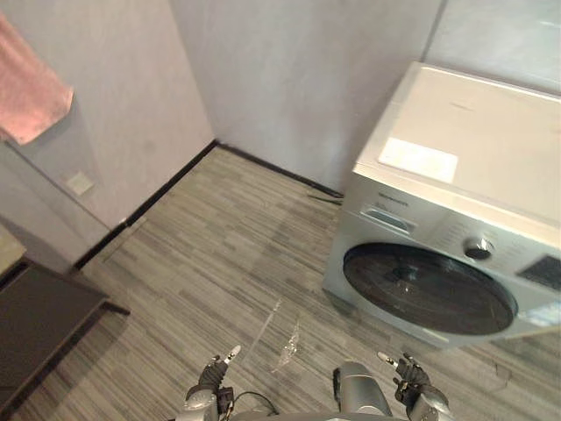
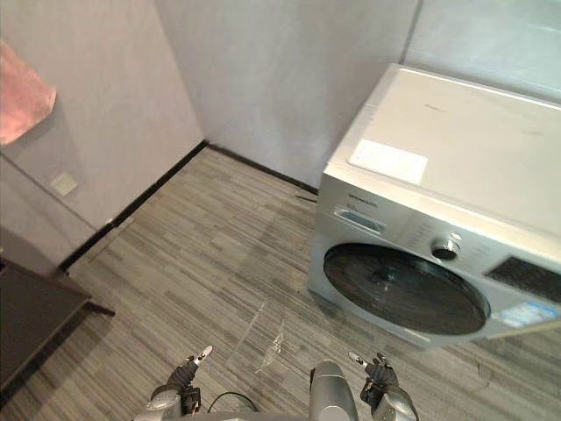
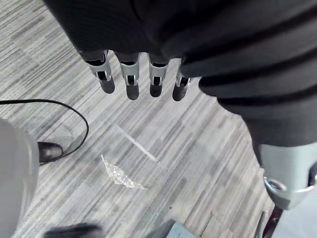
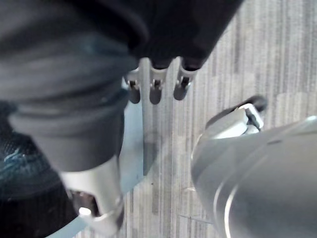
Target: Pick up the laundry basket with both hands and put the clothes into the washing machine.
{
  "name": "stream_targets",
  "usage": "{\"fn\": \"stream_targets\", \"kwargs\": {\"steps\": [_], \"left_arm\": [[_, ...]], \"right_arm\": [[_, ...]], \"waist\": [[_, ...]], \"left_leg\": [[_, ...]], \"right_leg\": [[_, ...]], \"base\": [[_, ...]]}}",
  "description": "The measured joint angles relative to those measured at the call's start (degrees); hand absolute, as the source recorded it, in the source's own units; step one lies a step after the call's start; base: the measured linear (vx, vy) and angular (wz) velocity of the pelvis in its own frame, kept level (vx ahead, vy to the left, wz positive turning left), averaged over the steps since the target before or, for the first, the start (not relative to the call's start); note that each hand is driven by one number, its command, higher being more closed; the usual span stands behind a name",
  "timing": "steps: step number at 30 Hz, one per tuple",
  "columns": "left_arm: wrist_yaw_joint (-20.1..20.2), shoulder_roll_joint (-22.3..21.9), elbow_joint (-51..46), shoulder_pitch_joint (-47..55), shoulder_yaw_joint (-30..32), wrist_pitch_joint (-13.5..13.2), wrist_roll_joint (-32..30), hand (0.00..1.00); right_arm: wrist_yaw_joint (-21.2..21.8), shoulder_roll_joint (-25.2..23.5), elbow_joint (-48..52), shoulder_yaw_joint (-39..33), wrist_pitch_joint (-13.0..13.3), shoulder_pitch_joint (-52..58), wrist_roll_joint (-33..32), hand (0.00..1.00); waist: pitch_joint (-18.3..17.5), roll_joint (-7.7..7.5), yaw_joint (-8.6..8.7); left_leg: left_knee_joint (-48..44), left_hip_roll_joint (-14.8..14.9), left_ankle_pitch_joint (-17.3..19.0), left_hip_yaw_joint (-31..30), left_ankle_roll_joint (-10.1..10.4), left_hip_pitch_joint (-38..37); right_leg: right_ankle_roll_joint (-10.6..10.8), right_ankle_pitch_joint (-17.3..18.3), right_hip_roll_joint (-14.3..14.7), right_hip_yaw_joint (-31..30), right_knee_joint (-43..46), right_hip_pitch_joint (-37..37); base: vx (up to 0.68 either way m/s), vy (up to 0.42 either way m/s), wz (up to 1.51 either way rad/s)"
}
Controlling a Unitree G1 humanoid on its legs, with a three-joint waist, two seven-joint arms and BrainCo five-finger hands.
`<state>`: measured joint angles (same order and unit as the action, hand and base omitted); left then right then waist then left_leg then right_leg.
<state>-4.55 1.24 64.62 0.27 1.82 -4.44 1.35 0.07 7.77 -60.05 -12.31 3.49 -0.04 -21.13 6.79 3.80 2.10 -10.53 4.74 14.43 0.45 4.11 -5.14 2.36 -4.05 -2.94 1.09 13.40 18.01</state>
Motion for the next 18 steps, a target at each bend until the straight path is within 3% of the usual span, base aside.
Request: {"fn": "stream_targets", "kwargs": {"steps": [2,5,10,12,13,15,18], "left_arm": [[0.64,-0.36,0.36,0.07,0.33,-0.40,-1.95,0.00],[0.71,-0.22,0.39,0.05,1.06,-0.45,-2.28,0.00],[0.61,0.64,1.33,1.53,5.44,1.28,-1.35,0.00],[0.55,0.60,1.33,1.94,6.77,1.75,-0.92,0.00],[0.51,0.46,1.32,2.34,6.95,1.77,-0.80,0.00],[0.43,0.80,1.17,2.96,7.34,1.74,-0.05,0.00],[0.40,1.11,-0.28,2.99,7.24,1.42,0.29,0.00]], "right_arm": [[0.02,0.09,0.09,0.47,0.02,-1.69,1.04,0.00],[0.10,0.79,0.74,1.67,0.09,-2.81,1.45,0.00],[0.28,0.09,0.84,2.18,0.12,-4.69,1.37,0.00],[0.46,0.00,0.85,2.69,0.11,-3.94,1.32,0.00],[0.62,0.21,0.86,3.35,0.10,-3.08,1.16,0.00],[1.13,0.55,0.80,4.42,-0.02,-1.53,0.89,0.00],[1.14,0.76,0.81,4.30,-0.04,-0.61,0.92,0.00]], "waist": [[-0.18,0.52,0.30],[-0.47,0.01,0.14],[-0.86,0.00,-0.09],[-0.92,0.57,0.03],[-1.25,1.08,0.09],[-1.64,0.73,0.04],[-2.08,-1.92,0.06]], "left_leg": [[2.81,1.10,-2.04,2.10,3.20,0.22],[3.95,1.44,-4.27,3.48,1.64,0.00],[6.08,2.70,-4.09,4.88,1.71,-0.12],[5.23,5.30,0.03,8.94,3.11,-0.21],[4.24,6.90,1.83,10.21,3.92,-0.26],[-2.86,8.34,-1.98,12.90,5.69,1.60],[-15.11,8.86,-8.95,18.11,6.31,7.88]], "right_leg": [[-0.29,0.17,-0.10,2.83,-2.54,-2.42],[-0.36,0.49,-0.53,6.62,-4.67,-5.29],[-0.88,-0.52,0.37,8.30,-10.97,-8.40],[-1.62,0.18,1.68,9.02,-9.83,-8.37],[-2.09,2.65,2.02,10.13,-6.02,-7.19],[-2.23,8.49,0.48,11.63,1.13,-5.64],[-2.17,9.27,-2.74,13.34,-0.34,-8.87]], "base": [[0.23,-0.170,0.56],[0.08,-0.055,0.61],[-0.02,-0.002,0.17],[-0.02,-0.038,0.04],[0.06,-0.069,0.12],[0.11,-0.080,0.30],[0.10,-0.123,0.58]]}}
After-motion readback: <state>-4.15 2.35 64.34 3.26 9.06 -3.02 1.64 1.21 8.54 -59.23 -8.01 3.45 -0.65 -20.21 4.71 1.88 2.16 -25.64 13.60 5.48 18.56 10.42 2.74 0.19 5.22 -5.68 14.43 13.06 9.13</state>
